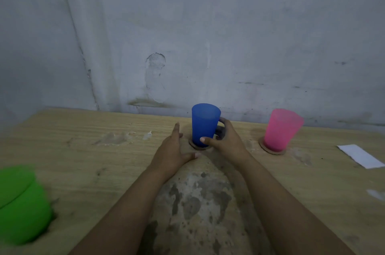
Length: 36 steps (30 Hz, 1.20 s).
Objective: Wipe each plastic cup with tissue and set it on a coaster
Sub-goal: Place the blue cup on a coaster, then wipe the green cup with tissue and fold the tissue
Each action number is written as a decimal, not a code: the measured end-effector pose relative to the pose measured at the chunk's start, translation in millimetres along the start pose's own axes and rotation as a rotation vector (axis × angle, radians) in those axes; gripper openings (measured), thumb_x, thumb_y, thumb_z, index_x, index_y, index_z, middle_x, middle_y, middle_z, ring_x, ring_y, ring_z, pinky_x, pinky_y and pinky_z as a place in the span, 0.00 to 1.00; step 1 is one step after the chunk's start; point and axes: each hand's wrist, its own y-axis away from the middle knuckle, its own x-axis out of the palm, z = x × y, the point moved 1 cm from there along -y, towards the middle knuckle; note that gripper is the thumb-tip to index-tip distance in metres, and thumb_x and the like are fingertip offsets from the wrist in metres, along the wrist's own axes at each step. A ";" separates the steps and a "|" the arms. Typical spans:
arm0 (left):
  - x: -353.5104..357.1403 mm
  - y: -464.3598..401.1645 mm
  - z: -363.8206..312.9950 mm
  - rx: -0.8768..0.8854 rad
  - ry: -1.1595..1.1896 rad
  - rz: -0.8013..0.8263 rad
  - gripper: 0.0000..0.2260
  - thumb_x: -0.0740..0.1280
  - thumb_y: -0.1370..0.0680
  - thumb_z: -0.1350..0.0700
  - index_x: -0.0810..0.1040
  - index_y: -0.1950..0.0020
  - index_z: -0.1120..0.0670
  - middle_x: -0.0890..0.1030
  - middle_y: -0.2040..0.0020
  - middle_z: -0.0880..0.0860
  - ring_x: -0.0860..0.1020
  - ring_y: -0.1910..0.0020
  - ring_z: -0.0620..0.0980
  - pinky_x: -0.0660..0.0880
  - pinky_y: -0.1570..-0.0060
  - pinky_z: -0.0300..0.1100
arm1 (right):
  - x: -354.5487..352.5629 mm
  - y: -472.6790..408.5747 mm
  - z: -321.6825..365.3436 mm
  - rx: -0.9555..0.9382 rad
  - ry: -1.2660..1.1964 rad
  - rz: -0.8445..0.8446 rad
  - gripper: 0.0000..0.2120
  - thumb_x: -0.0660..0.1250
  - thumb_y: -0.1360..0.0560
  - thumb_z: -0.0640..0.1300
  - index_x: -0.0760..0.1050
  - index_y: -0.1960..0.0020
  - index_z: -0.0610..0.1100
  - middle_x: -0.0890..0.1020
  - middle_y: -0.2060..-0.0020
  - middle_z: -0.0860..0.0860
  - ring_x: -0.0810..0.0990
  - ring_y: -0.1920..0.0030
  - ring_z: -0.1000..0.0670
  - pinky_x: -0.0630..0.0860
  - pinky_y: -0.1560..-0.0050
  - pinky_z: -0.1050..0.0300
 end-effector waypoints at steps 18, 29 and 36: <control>-16.3 132.5 -76.6 0.181 -0.112 0.080 0.22 0.68 0.23 0.52 0.70 0.30 0.50 0.72 0.31 0.49 0.70 0.34 0.46 0.64 0.42 0.35 | -55.3 140.0 33.9 -0.018 0.180 -0.075 0.16 0.71 0.29 0.43 0.77 0.42 0.42 0.81 0.47 0.47 0.79 0.45 0.50 0.74 0.42 0.56; 126.7 92.9 -170.1 0.386 -0.090 0.250 0.15 0.67 0.23 0.54 0.77 0.37 0.52 0.77 0.37 0.49 0.73 0.39 0.45 0.65 0.47 0.31 | -206.3 167.3 -17.4 0.053 0.410 -0.330 0.09 0.68 0.27 0.43 0.80 0.47 0.44 0.83 0.53 0.47 0.79 0.51 0.51 0.70 0.52 0.60; 227.0 35.2 -219.6 0.464 -0.120 0.299 0.14 0.64 0.23 0.57 0.76 0.38 0.52 0.75 0.36 0.52 0.71 0.35 0.49 0.66 0.35 0.43 | -287.2 154.3 -64.7 0.116 0.636 -0.443 0.11 0.64 0.25 0.42 0.79 0.45 0.45 0.81 0.44 0.49 0.79 0.47 0.47 0.68 0.50 0.60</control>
